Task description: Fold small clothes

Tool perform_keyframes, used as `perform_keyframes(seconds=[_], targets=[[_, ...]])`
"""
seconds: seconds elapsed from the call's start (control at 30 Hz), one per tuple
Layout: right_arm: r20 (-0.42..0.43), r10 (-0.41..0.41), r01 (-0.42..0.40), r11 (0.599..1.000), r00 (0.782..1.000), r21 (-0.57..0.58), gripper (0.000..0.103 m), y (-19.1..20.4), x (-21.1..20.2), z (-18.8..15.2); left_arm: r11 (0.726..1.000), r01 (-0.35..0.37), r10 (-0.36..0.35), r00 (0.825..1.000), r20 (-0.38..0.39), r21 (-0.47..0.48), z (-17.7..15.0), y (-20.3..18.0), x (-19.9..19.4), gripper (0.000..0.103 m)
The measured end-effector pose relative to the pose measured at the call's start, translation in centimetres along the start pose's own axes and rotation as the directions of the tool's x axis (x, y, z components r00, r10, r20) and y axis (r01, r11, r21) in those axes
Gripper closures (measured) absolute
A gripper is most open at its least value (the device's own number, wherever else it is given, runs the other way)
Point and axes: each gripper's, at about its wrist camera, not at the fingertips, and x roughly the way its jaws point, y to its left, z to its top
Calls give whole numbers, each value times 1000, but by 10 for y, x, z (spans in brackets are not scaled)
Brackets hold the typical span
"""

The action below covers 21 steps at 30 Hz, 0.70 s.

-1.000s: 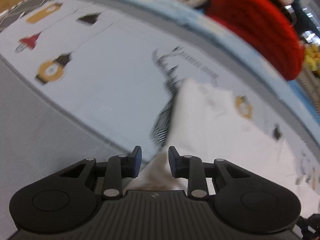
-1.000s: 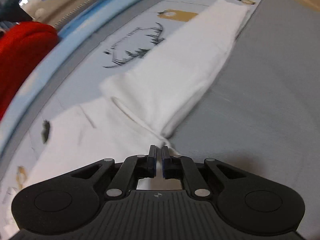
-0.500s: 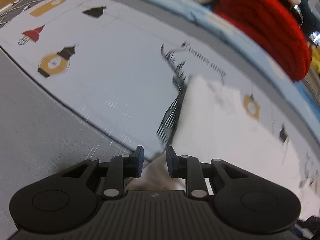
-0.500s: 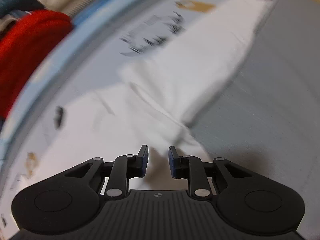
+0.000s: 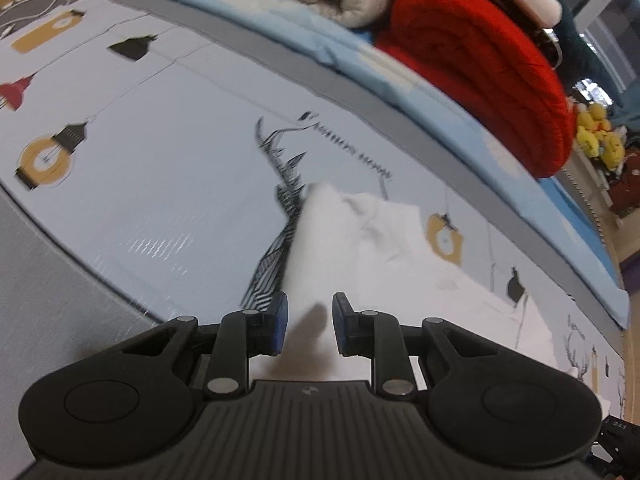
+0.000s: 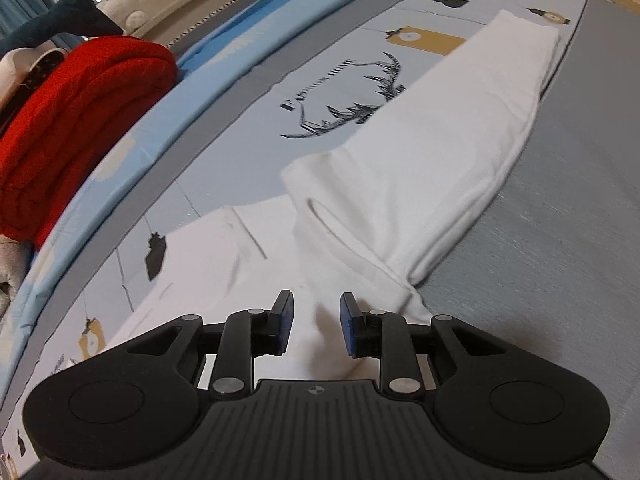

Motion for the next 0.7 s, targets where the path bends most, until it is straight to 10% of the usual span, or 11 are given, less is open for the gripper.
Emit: perform_keyframes(seconds=[0.7], targets=[[-151, -38, 39, 999, 988, 7, 76, -8, 37, 9, 991, -81, 88, 994, -66, 106, 10, -10, 22, 77]])
